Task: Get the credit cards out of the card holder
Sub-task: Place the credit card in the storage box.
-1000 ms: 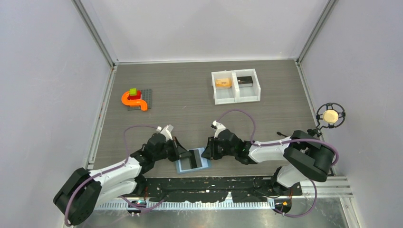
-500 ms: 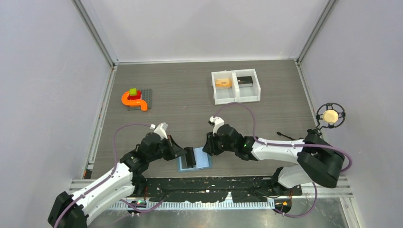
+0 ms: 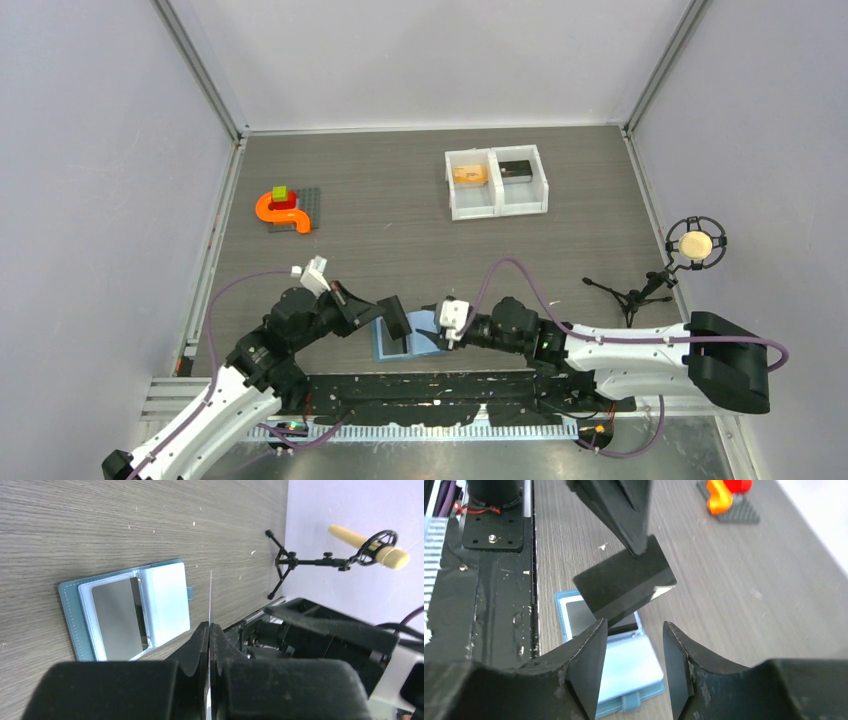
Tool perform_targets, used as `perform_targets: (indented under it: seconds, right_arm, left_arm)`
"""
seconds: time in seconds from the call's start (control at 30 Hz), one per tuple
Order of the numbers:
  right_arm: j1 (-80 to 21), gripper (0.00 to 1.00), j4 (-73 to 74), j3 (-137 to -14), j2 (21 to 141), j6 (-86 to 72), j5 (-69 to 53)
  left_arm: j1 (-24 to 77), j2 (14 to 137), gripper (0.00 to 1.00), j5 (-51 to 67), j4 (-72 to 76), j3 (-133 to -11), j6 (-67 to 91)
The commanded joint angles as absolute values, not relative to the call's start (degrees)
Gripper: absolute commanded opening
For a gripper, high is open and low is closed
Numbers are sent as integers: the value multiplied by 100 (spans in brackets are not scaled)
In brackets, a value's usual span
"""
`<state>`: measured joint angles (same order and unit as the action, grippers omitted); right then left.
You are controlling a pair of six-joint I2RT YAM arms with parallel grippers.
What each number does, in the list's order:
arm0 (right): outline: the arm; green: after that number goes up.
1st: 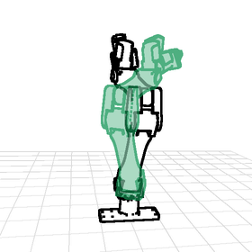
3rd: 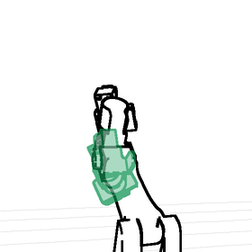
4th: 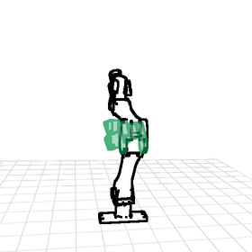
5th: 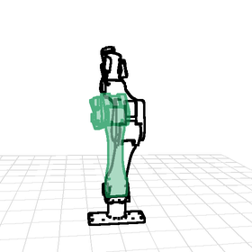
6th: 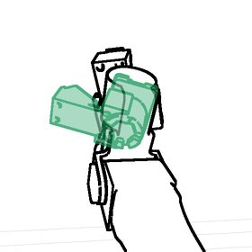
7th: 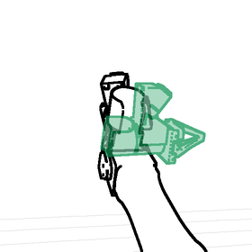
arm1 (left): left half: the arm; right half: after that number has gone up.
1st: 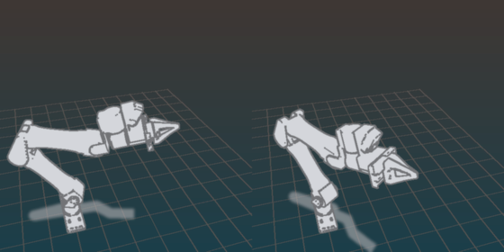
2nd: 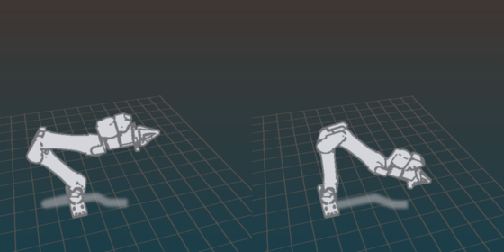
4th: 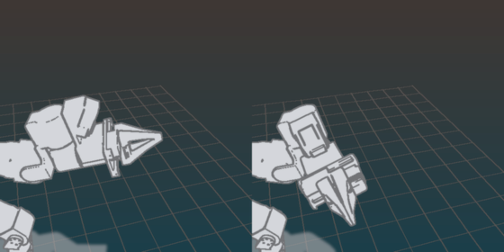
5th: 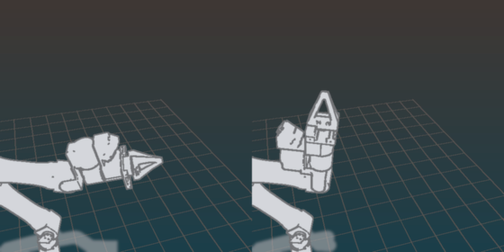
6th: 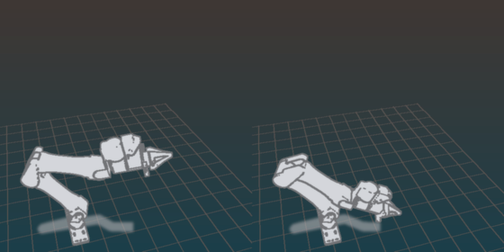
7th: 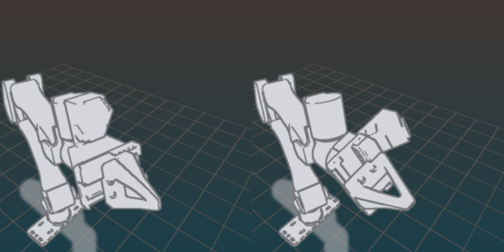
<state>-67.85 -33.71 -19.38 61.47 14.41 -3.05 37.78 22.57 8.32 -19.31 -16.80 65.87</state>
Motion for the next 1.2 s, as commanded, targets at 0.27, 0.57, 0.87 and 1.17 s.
perform_targets:
  seconds: [0.27, 0.57, 0.87, 1.17]
  right_arm:
    - [-7972, 60, -3988, -2079, 6528, 4609, 398]
    - [-8265, 59, -4519, -2346, 7370, 4992, 1144]
    - [-8456, 11, -5781, -2352, 8148, 5060, 2117]
    - [-8343, 5, -4279, -2628, 7494, 2999, 2314]
  left_arm:
    - [3785, 1798, 0, 306, -2858, -2001, 8525]
    - [3787, 1758, 0, 449, -2693, -1993, 8927]
    - [3785, 1714, 0, 609, -2254, -1791, 9019]
    - [3782, 1701, 49, 331, -1934, -1835, 7270]
